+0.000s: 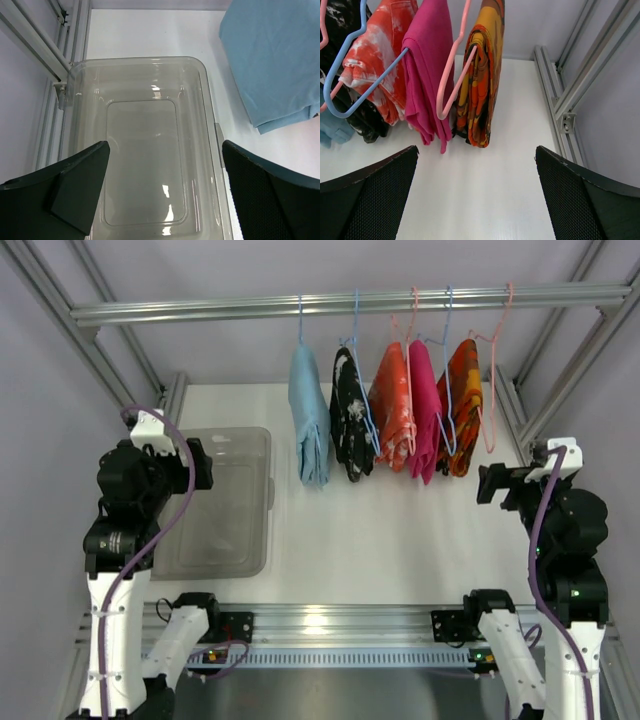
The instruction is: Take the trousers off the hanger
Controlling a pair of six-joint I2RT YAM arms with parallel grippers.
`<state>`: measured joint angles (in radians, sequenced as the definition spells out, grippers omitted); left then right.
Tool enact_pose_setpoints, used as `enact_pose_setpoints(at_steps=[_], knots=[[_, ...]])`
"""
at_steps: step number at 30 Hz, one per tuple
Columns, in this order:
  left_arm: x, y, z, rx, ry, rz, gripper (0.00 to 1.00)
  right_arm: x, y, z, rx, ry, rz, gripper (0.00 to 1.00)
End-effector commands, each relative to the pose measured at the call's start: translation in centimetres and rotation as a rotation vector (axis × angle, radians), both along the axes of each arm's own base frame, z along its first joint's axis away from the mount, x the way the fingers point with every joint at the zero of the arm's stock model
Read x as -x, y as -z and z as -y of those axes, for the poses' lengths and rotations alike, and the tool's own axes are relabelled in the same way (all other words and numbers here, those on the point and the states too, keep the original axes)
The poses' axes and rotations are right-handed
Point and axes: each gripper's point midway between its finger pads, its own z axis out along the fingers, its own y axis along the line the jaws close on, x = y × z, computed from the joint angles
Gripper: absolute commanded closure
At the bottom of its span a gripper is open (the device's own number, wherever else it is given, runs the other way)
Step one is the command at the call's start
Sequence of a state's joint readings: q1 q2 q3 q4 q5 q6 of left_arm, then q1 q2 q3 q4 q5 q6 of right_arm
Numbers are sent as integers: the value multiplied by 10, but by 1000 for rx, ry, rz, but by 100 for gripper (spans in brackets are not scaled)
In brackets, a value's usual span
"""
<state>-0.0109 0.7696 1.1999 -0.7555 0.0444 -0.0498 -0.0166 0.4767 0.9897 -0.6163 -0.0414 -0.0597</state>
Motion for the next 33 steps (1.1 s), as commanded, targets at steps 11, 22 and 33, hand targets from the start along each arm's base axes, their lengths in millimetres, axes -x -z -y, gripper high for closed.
enact_pose_setpoints(at_steps=[11,22,33], knots=[[-8,-26,89,315,425,24,1,-7,14,-15,-34,-84,-72,0],[-49,-89,178,842,829,131,7,-10,9,-23,-54,-124,-90,0],[-84,-93,229,951,926,147,20,-20,10,-22,-47,-135,-112,1]])
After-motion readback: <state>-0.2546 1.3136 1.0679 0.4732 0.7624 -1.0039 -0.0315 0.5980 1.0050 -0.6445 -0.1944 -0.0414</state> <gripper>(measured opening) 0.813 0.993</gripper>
